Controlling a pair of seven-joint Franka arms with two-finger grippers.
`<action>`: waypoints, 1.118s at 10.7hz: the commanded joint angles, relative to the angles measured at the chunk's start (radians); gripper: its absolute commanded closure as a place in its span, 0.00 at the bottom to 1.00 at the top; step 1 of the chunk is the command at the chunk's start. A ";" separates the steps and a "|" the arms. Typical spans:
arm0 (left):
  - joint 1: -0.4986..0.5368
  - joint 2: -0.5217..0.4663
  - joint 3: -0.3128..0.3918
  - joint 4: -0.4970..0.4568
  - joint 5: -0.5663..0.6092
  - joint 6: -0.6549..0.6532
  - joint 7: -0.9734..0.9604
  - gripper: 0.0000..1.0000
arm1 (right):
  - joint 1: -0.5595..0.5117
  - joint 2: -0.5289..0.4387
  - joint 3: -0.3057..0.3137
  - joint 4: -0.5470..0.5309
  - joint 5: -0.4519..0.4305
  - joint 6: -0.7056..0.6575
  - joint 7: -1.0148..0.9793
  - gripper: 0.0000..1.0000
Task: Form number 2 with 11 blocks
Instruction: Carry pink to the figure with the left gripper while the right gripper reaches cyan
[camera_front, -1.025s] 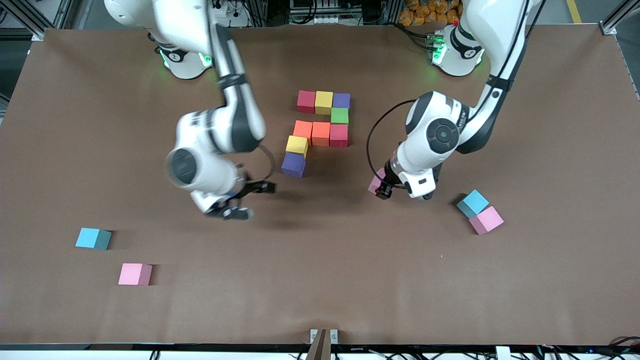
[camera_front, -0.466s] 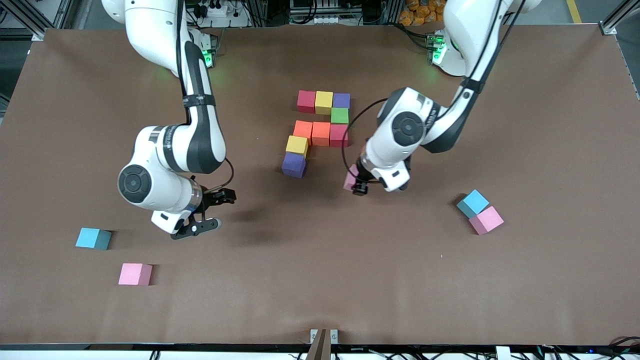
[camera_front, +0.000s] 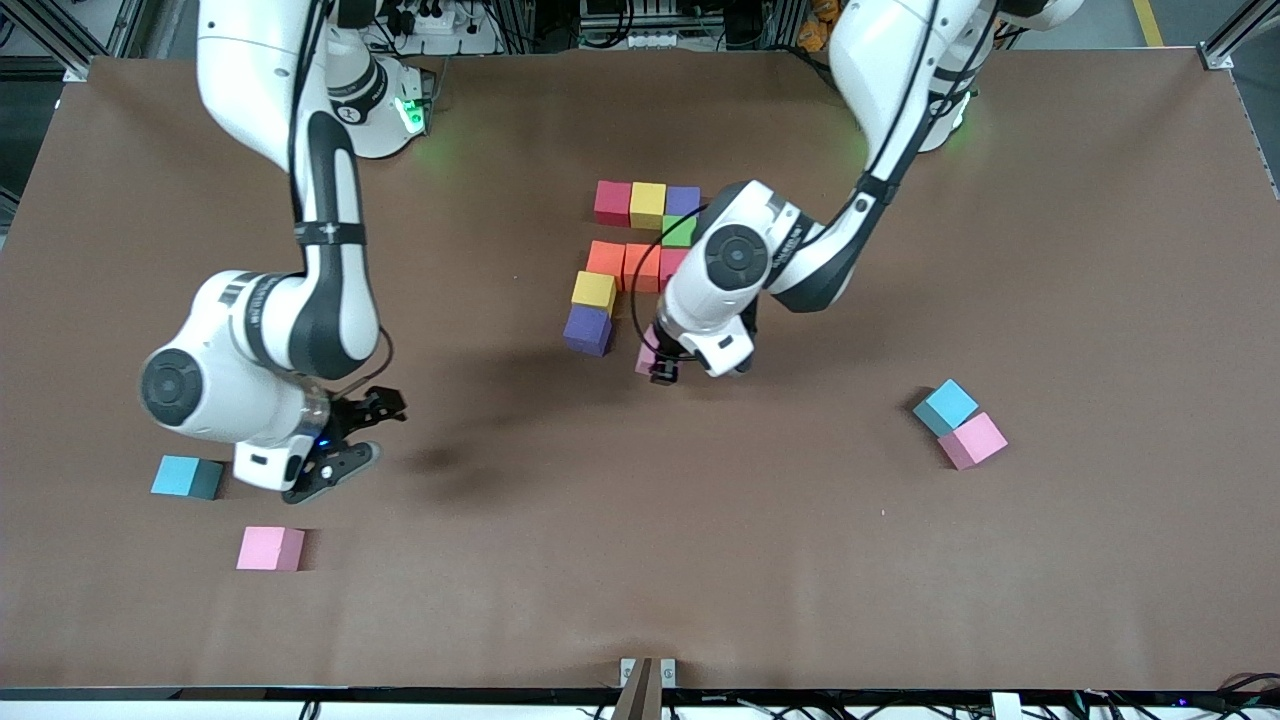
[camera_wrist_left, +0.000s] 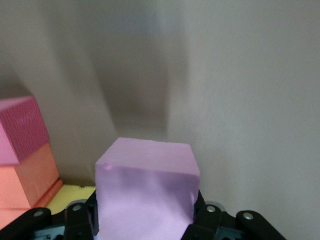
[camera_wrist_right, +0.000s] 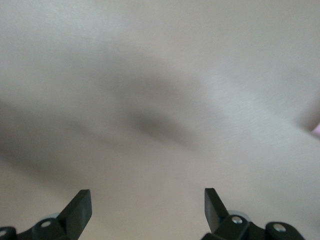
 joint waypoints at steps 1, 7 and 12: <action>-0.054 0.050 0.035 0.064 -0.021 -0.037 -0.032 1.00 | -0.108 0.032 0.045 0.033 -0.002 0.083 -0.268 0.00; -0.134 0.085 0.093 0.067 -0.020 -0.074 -0.112 1.00 | -0.358 0.042 0.071 0.036 -0.073 0.113 -0.836 0.00; -0.157 0.096 0.096 0.075 -0.015 -0.074 -0.242 1.00 | -0.611 0.146 0.198 0.160 -0.126 0.248 -1.150 0.00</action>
